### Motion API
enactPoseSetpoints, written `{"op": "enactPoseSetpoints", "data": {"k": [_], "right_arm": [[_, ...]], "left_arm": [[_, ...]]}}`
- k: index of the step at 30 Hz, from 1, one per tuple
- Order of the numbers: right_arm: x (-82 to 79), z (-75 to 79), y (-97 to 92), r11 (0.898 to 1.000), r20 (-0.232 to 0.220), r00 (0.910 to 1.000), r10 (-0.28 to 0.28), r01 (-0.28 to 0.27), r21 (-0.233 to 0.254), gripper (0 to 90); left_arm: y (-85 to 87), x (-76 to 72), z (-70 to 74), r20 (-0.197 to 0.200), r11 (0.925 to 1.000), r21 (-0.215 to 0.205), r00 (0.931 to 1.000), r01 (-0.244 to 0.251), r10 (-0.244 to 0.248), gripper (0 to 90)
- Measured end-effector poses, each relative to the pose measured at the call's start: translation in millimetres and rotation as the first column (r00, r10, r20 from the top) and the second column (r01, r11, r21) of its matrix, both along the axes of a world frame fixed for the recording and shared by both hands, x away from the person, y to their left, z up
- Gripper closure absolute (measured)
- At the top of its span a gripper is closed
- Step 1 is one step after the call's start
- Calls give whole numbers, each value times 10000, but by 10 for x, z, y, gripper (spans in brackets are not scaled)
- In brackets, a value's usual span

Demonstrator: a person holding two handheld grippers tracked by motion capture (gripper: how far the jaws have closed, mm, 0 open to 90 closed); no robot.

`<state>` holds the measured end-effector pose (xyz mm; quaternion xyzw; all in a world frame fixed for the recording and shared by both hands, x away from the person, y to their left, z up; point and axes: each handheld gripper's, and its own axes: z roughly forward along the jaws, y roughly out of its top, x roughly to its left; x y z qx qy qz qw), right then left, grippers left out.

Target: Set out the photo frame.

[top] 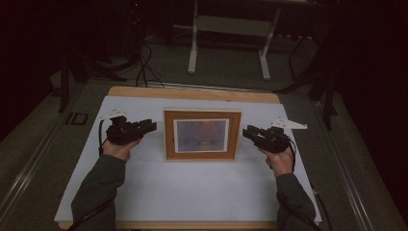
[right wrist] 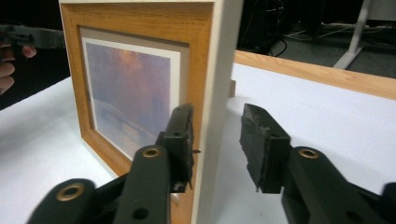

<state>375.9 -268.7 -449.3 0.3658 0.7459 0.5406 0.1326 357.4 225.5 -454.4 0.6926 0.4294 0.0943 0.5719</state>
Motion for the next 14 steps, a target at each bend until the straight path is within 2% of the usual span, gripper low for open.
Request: {"op": "enactPoseSetpoints", "data": {"k": [1,2,3,4,7,8,10,11,14], "right_arm": [[-6,-5,-14,10000,-28,10000,-46,46,2,672],[-13,-17,-37,9999,-35,9999,-111,111,-7,690],[-18,-27,-54,9999,-82,9999,-144,144,6,706],[-22,-42,-67,9998,-92,9998,-184,183,-12,716],[-33,-74,-89,9997,-220,9994,-253,252,-51,737],[-46,-120,-117,9994,-332,9989,-340,337,-83,748],[-52,-138,-128,9993,-376,9986,-366,364,-74,748],[-59,-165,-145,9992,-422,9984,-382,378,-101,751],[-87,-281,-222,9979,-734,9955,-596,575,-309,776]], "left_arm": [[0,0,0,0,10000,0,10000,0,0,661],[61,-27,-11,-67,9993,198,9995,-306,307,674],[61,-27,-11,-67,9993,198,9995,-306,307,680],[102,-50,-29,-167,9977,385,9983,-552,559,685],[133,-73,-52,-221,9958,509,9968,-758,770,683],[163,-113,-93,-305,9914,663,9928,-1132,1154,676],[176,-133,-117,-329,9893,750,9912,-1253,1280,673],[191,-181,-174,-340,9851,994,9890,-1401,1441,673],[198,-224,-237,-420,9808,1139,9856,-1580,1636,668]]}}
